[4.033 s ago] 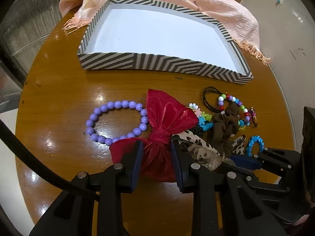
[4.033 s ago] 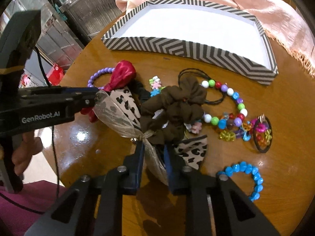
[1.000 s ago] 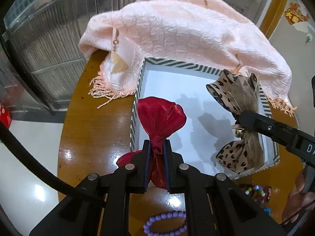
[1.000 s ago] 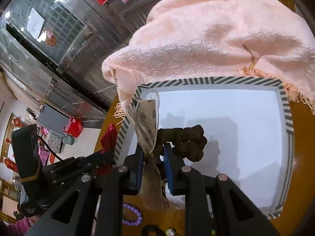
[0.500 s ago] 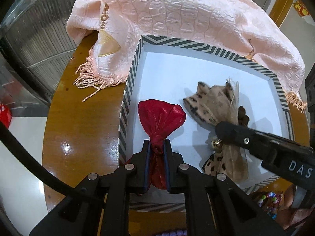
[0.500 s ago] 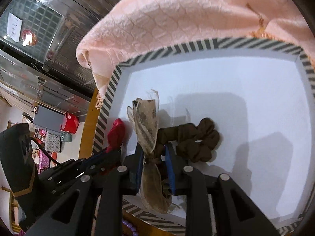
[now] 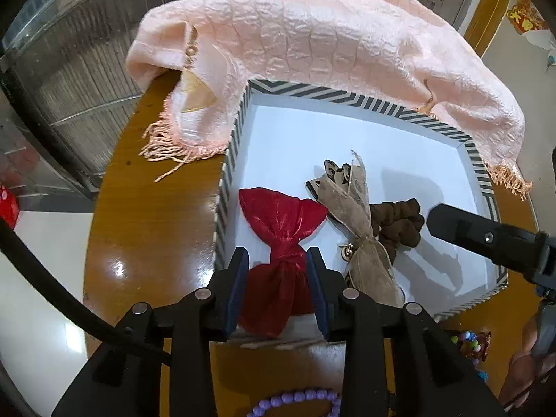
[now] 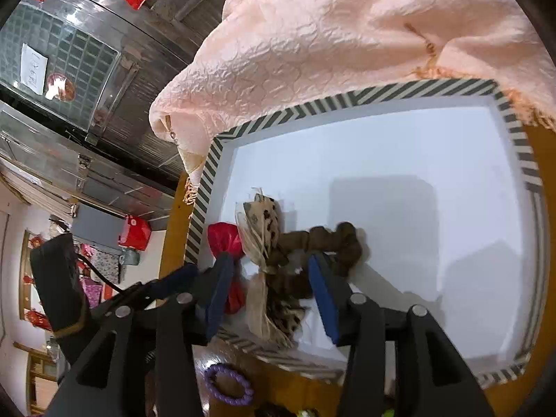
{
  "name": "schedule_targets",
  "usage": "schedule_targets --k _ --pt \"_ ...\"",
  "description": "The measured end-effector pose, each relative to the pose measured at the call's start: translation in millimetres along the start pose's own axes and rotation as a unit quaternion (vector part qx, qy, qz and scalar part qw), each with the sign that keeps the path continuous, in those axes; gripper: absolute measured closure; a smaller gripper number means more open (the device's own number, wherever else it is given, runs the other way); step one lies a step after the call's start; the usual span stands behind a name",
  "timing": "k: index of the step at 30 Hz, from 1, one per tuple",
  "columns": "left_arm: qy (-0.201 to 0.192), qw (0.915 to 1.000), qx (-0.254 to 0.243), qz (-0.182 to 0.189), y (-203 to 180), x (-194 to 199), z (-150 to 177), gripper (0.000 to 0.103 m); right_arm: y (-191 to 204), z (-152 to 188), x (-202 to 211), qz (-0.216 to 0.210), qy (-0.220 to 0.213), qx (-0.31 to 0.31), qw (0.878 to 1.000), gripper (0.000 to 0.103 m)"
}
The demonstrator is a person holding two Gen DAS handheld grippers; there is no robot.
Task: Organize jewelry
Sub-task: 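Lower both held items into the white tray and open both grippers, then withdraw both tools from the tray back toward the remaining bracelets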
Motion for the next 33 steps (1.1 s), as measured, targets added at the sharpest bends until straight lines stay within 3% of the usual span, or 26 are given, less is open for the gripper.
schedule_targets --k 18,29,33 --pt "-0.038 0.9992 -0.009 -0.011 -7 64 40 0.082 30 53 68 0.058 -0.03 0.101 0.993 0.044" --pt "-0.048 0.9986 -0.022 -0.007 -9 92 69 0.082 43 87 92 0.094 -0.046 0.126 0.986 0.032" --pt "-0.047 0.9985 -0.026 -0.008 -10 99 81 0.082 43 97 98 0.094 -0.048 0.123 0.987 0.032"
Point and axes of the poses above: each gripper's, at about its wrist camera, not at the fingertips, and x roughly against the way its jaws point, y to its left, z to its underside, the point moved 5 cm from there along -x, roughly the way its jaws point, and after that the axes turned 6 degrees about -y, right-handed, at the moved point
